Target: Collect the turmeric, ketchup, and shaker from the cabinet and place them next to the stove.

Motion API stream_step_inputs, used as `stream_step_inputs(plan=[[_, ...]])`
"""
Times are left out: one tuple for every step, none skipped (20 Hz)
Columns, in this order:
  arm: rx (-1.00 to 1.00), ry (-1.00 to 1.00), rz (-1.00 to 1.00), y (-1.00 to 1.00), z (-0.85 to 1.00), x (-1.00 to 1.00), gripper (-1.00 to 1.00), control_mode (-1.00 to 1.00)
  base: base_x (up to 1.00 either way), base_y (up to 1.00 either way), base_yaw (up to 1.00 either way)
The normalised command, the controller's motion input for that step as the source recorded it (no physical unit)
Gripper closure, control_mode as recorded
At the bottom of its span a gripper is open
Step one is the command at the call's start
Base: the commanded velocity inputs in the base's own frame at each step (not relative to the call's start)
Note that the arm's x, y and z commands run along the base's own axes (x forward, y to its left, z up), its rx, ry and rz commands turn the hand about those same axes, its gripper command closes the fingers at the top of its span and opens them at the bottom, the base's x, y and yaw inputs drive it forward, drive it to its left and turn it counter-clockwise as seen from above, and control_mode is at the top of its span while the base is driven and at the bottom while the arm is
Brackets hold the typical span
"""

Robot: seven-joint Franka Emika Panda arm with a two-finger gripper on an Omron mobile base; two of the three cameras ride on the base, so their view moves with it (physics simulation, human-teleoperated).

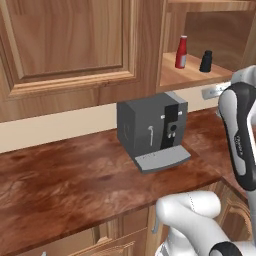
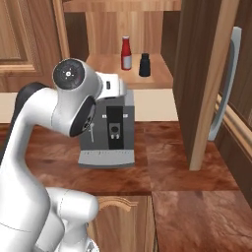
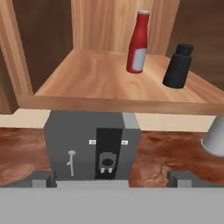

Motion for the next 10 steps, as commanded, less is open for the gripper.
stream_step_inputs(plan=[[0.07, -0.16, -0.16, -0.28, 0.45, 0.26, -1.0, -1.0, 0.0, 0.0, 0.0], [0.07, -0.16, -0.15, -0.28, 0.44, 0.25, -1.0, -1.0, 0.0, 0.0, 0.0], [0.06, -0.15, -0.15, -0.28, 0.43, 0.29, -1.0, -1.0, 0.0, 0.0, 0.0], [0.06, -0.15, -0.14, -0.27, 0.43, 0.32, -1.0, -1.0, 0.0, 0.0, 0.0], [0.07, -0.16, -0.1, -0.29, 0.39, 0.27, -1.0, -1.0, 0.0, 0.0, 0.0], [0.08, -0.2, -0.07, -0.15, 0.36, 0.17, -1.0, -1.0, 0.0, 0.0, 0.0], [0.06, -0.22, -0.04, -0.03, 0.29, 0.12, -1.0, -1.0, 0.0, 0.0, 0.0], [0.06, -0.19, -0.03, -0.07, 0.26, 0.14, -1.0, -1.0, 0.0, 0.0, 0.0], [0.05, -0.17, -0.02, -0.02, 0.24, 0.14, -1.0, -1.0, 0.0, 0.0, 0.0], [0.03, -0.17, -0.02, 0.0, 0.25, 0.12, -1.0, -1.0, 0.0, 0.0, 0.0]])
